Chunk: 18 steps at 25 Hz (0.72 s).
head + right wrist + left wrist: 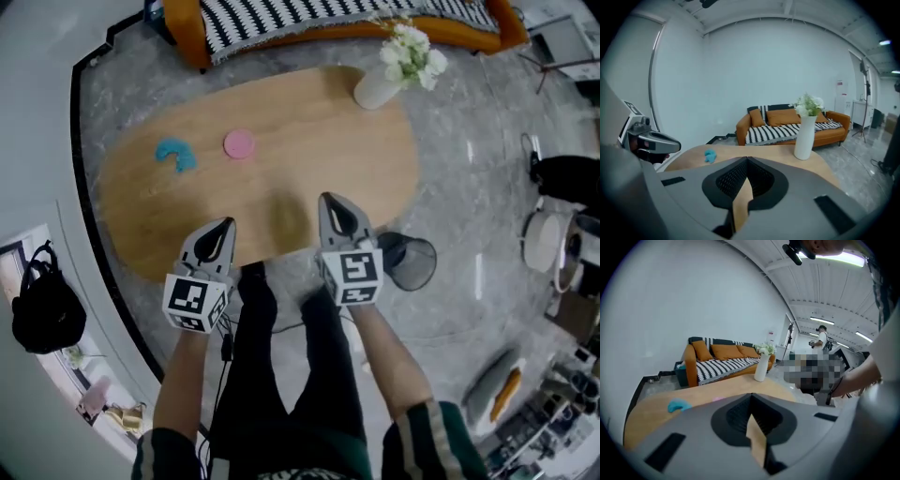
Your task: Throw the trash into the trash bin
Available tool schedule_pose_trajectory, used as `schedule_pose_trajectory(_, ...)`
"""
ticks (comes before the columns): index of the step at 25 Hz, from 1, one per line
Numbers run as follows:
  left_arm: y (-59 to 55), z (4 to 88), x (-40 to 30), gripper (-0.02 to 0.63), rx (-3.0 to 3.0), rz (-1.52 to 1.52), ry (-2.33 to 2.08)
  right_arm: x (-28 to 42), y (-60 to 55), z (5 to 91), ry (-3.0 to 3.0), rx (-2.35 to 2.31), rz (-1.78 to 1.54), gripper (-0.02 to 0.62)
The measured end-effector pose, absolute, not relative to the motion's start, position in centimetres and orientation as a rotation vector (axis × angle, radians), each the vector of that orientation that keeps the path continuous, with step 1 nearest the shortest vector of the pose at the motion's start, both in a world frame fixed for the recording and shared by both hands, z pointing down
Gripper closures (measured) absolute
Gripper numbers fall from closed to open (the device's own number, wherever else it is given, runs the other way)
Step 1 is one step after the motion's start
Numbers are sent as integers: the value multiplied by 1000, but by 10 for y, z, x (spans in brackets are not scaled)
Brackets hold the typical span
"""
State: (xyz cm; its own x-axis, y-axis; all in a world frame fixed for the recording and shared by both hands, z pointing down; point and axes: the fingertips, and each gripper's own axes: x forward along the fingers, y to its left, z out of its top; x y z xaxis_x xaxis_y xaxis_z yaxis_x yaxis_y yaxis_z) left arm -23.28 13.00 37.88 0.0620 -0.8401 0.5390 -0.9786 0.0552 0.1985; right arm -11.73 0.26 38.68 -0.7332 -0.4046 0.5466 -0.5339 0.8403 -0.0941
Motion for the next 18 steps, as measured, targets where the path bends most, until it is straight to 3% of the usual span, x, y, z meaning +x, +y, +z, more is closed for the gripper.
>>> schedule_pose_trajectory(10,189,404,-300,607,1696,291,-1863,-221,40,388,-2571,509,235,580)
schedule_pose_trajectory(12,193,408,-306,609,1685,285,-1863,-236,47,389,-2585,463,250,436)
schedule_pose_trajectory(14,197,412,-310,609,1676,281,-1861,-247,51,390,-2590,458,274,352)
schedule_pose_trajectory(18,204,420,-317,608,1656,278,-1859,-260,52,402,-2572,501,263,331)
